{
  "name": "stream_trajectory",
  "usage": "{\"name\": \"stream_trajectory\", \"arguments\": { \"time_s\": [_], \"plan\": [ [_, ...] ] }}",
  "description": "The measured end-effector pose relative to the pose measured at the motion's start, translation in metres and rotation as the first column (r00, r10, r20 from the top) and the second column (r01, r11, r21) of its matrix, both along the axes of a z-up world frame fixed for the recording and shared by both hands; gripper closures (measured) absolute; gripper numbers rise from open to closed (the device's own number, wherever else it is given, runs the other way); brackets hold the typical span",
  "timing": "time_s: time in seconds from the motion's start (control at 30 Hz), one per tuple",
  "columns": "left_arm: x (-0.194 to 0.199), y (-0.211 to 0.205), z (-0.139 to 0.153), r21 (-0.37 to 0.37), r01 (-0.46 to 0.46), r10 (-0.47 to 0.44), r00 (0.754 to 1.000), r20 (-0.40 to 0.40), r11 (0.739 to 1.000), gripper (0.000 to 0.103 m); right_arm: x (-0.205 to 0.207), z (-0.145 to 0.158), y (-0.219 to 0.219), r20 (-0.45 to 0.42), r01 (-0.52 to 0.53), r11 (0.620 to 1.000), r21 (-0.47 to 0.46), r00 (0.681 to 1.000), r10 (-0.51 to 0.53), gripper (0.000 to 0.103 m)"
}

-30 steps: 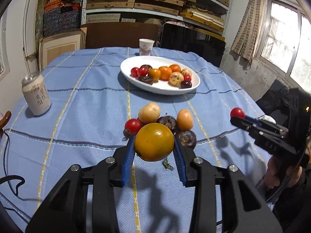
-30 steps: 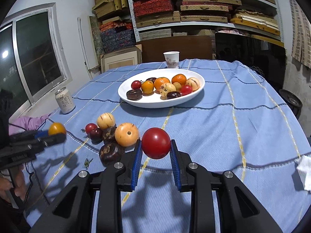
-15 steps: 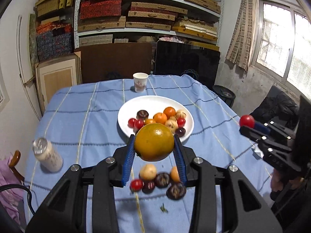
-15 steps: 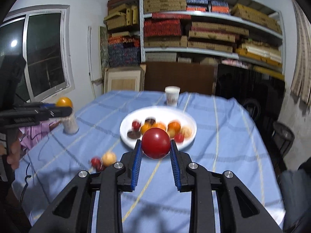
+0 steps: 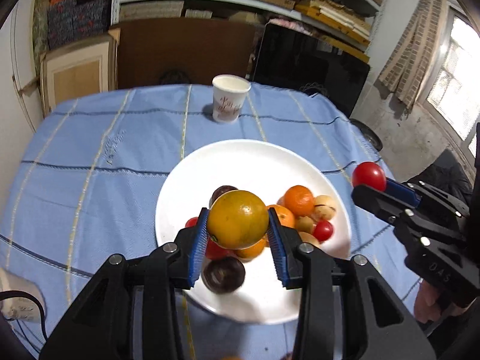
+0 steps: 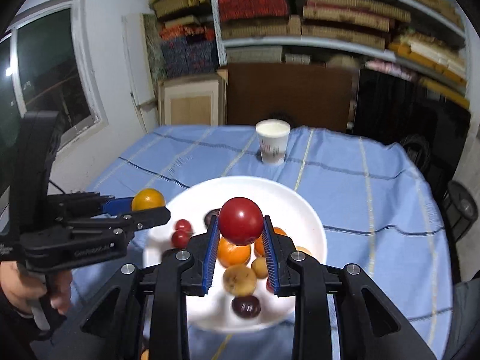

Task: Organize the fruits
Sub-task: 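Lower the yellow-orange fruit onto the plate with the left tool while the right tool releases the tomato, then move both tools back to the cluster and grasp a dark purple fruit with the right tool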

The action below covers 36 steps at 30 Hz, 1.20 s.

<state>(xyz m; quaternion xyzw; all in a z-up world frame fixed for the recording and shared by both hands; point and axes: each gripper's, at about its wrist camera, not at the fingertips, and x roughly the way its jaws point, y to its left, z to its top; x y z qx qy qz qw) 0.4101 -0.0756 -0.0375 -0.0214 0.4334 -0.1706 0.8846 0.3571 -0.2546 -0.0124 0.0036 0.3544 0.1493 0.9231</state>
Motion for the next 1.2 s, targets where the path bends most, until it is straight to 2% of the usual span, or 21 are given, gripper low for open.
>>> {"name": "stream_trajectory", "arguments": {
  "time_s": [0.1,0.13,0.17,0.23,0.43,0.5,0.63,0.67,0.77,0.9,1.07,1.2],
  "plan": [
    [0.017,-0.003,-0.021,0.001,-0.009,0.009,0.999,-0.034,1.0,0.066,0.02,-0.025,0.005,-0.028,0.011,1.0,0.0,1.0,-0.011,0.074],
    [0.021,-0.003,-0.025,-0.007,-0.006,0.006,0.999,-0.039,1.0,0.058,0.024,-0.031,0.006,-0.035,0.006,1.0,0.004,0.999,-0.006,0.074],
    [0.022,-0.003,-0.028,-0.014,-0.006,0.005,0.999,-0.038,1.0,0.045,0.027,-0.036,0.008,-0.039,0.005,1.0,0.002,0.999,-0.005,0.073],
    [0.024,-0.002,-0.032,-0.012,-0.02,0.02,1.0,-0.024,1.0,0.037,0.031,-0.044,0.011,-0.04,0.008,1.0,-0.005,0.999,-0.008,0.062],
    [0.012,0.011,-0.017,-0.052,-0.039,0.039,0.999,-0.008,0.998,0.036,0.019,-0.034,0.008,-0.003,0.022,1.0,-0.002,1.0,-0.022,0.059],
    [-0.004,0.017,-0.009,-0.076,-0.03,0.03,1.0,0.005,0.997,0.034,0.003,-0.025,0.002,0.009,0.032,0.999,0.012,0.999,-0.032,0.059],
    [-0.057,0.025,0.003,-0.056,0.019,-0.017,0.999,0.039,0.998,0.033,-0.042,-0.018,-0.005,-0.006,0.021,0.998,0.062,1.0,-0.021,0.055],
    [-0.071,0.029,0.005,-0.062,0.028,-0.025,0.999,0.043,0.998,0.029,-0.059,-0.019,-0.004,-0.012,0.009,0.998,0.064,1.0,-0.008,0.055],
    [-0.12,0.039,0.006,-0.044,0.045,-0.042,0.997,0.069,0.998,0.019,-0.112,-0.026,0.008,-0.015,-0.033,0.999,0.031,0.999,0.034,0.054],
    [-0.176,0.049,-0.003,-0.001,0.061,-0.06,0.992,0.11,0.998,0.012,-0.172,-0.05,0.034,-0.055,-0.082,0.996,0.025,0.995,0.084,0.054],
    [-0.204,0.069,-0.027,-0.002,0.002,-0.002,0.992,0.123,1.0,0.009,-0.209,-0.084,0.073,-0.112,-0.131,0.991,-0.004,0.985,0.13,0.054],
    [-0.199,0.09,-0.047,-0.094,-0.035,0.041,0.997,0.064,0.995,0.009,-0.207,-0.094,0.099,-0.128,-0.14,0.988,-0.07,0.983,0.13,0.054]
  ]
}}
